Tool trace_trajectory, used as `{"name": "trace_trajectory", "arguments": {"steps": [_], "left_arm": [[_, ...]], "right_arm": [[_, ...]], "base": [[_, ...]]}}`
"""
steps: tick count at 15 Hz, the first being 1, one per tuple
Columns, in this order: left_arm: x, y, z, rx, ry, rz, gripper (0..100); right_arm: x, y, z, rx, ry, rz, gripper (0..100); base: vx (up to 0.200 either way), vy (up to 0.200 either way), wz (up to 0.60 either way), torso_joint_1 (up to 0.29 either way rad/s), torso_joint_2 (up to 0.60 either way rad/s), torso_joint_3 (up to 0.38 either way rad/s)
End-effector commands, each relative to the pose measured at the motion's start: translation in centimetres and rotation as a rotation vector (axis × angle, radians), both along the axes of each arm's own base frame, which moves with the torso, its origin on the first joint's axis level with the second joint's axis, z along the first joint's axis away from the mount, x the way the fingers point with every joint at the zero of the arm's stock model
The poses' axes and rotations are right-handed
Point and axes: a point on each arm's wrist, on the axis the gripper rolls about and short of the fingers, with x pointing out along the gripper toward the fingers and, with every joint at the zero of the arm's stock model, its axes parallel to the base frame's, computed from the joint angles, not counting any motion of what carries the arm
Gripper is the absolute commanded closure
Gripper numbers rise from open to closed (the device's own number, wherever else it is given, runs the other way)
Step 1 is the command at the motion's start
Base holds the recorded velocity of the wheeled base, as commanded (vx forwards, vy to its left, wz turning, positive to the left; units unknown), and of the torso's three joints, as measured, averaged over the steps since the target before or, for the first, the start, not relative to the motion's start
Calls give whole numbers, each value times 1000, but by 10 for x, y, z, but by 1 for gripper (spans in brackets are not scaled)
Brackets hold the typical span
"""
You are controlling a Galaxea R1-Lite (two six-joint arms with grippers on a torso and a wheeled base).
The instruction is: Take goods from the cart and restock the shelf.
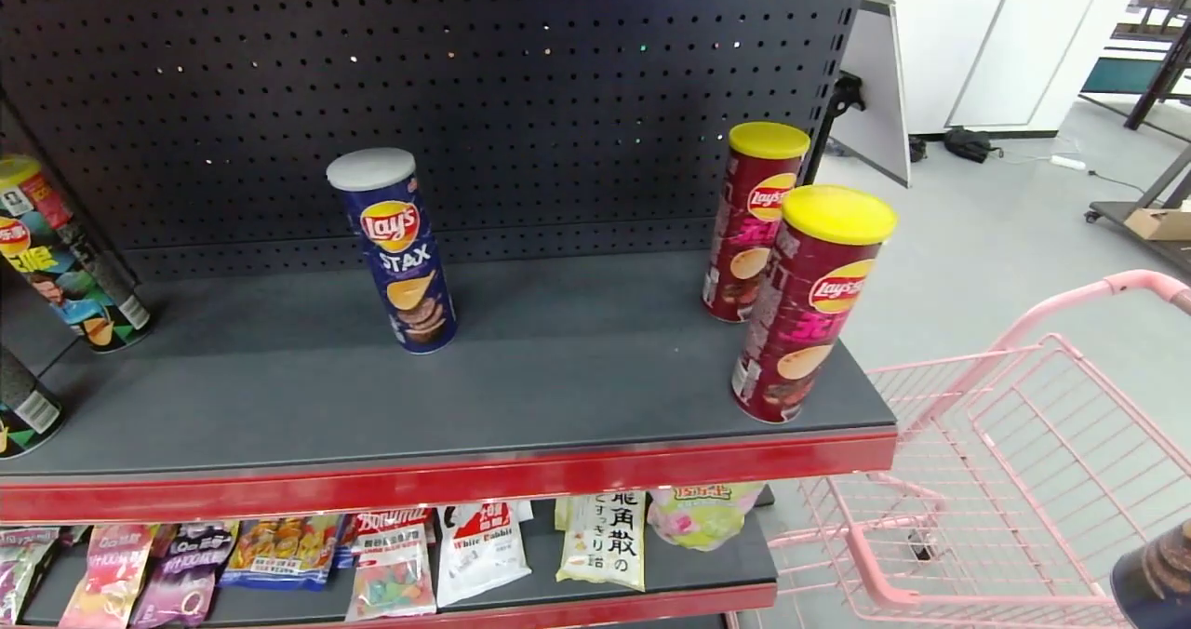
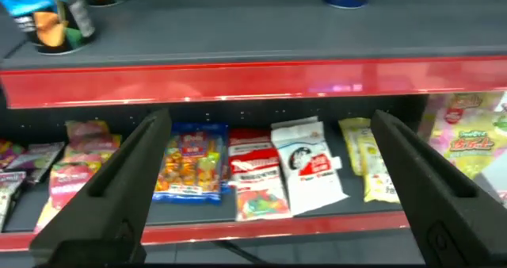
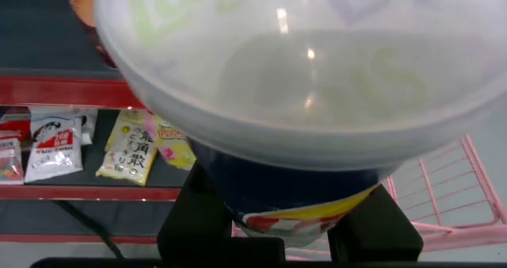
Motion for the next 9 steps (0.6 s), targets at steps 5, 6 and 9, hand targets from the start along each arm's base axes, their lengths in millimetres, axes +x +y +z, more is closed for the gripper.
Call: {"name": "trace_trajectory", "arguments": {"steps": [5,6,9], "left_arm": [[0,0,0,0,1,0,0],[0,0,0,0,1,0,0],[0,0,0,0,1,0,0]], "right_arm": [[-19,0,-16,31,-57,202,100],[-19,0,-15,31,-59,202,100],[-19,1,-15,31,-55,207,100]], "base": [[0,200,0,2,4,0],[0,200,0,7,-2,2],[0,200,0,2,7,2]]}}
